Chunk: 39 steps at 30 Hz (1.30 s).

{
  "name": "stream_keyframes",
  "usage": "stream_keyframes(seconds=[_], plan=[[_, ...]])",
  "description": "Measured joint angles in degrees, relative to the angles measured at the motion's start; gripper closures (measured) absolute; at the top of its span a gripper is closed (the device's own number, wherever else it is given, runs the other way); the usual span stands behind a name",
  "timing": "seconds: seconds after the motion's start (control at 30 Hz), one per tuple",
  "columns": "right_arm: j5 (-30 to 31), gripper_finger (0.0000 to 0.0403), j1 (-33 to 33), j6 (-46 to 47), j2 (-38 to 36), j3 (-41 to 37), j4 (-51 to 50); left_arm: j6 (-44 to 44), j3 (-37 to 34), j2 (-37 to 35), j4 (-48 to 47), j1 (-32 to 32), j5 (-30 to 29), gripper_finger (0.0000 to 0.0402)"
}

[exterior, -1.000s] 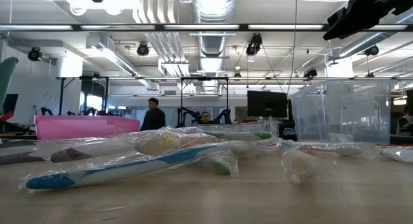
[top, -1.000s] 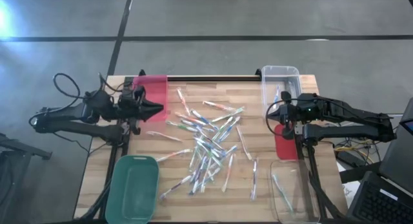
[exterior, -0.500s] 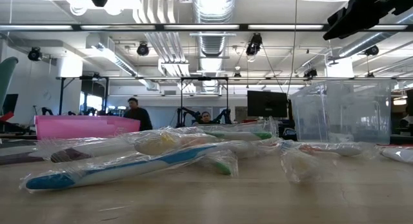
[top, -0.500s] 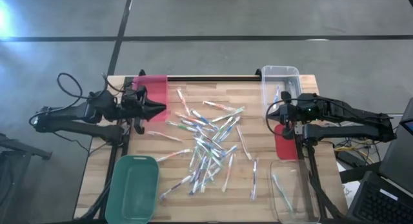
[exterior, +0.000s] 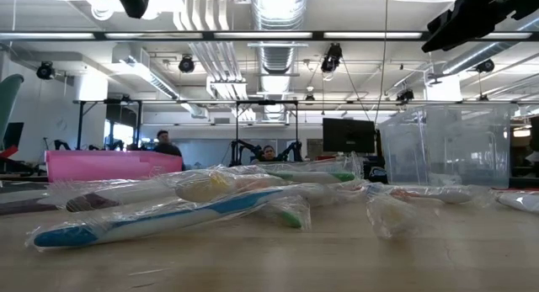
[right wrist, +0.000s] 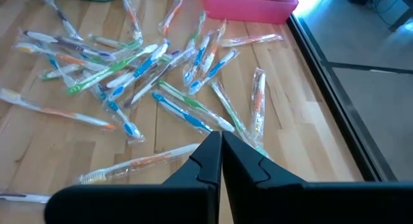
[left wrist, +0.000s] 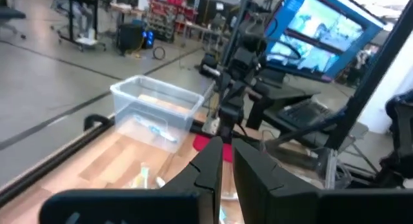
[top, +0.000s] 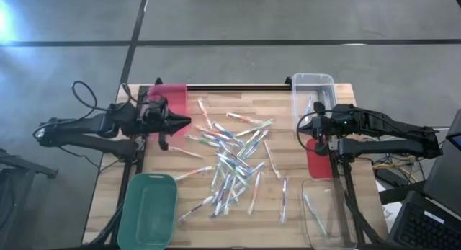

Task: Pick & Place Toothbrushes
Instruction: Put the orange toothbrush into the pink bin

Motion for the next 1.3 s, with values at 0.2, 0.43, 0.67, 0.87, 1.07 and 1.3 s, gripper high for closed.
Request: stream_keyframes(seconds=[0.2,0.43,0.67,0.87,1.07,1.3], plan=[[0.01,0.0394,0.0,0.0,0.02,0.0,-0.01,5.33,0.02,3.82,4.83,-0.02,1.01,0.036],[0.0,0.0394,0.0,0.0,0.0,0.0,0.0,9.66,2.26,9.23,3.4,0.0,1.49,0.0294],[0.02,0.0394,0.01,0.0,0.0,0.0,0.0,13.15,6.27,13.09,2.47,0.0,1.49,0.0241],[0.01,0.0394,0.0,0.0,0.0,0.0,-0.01,14.88,11.48,16.89,-3.64,1.59,-0.64,0.0243],[0.0,0.0394,0.0,0.0,-0.02,0.0,0.0,14.9,22.32,23.49,-25.4,6.62,-8.91,0.0253],[0.01,0.0394,0.01,0.0,0.02,0.0,-0.02,8.41,32.3,33.06,-40.32,16.33,-11.58,0.0255]])
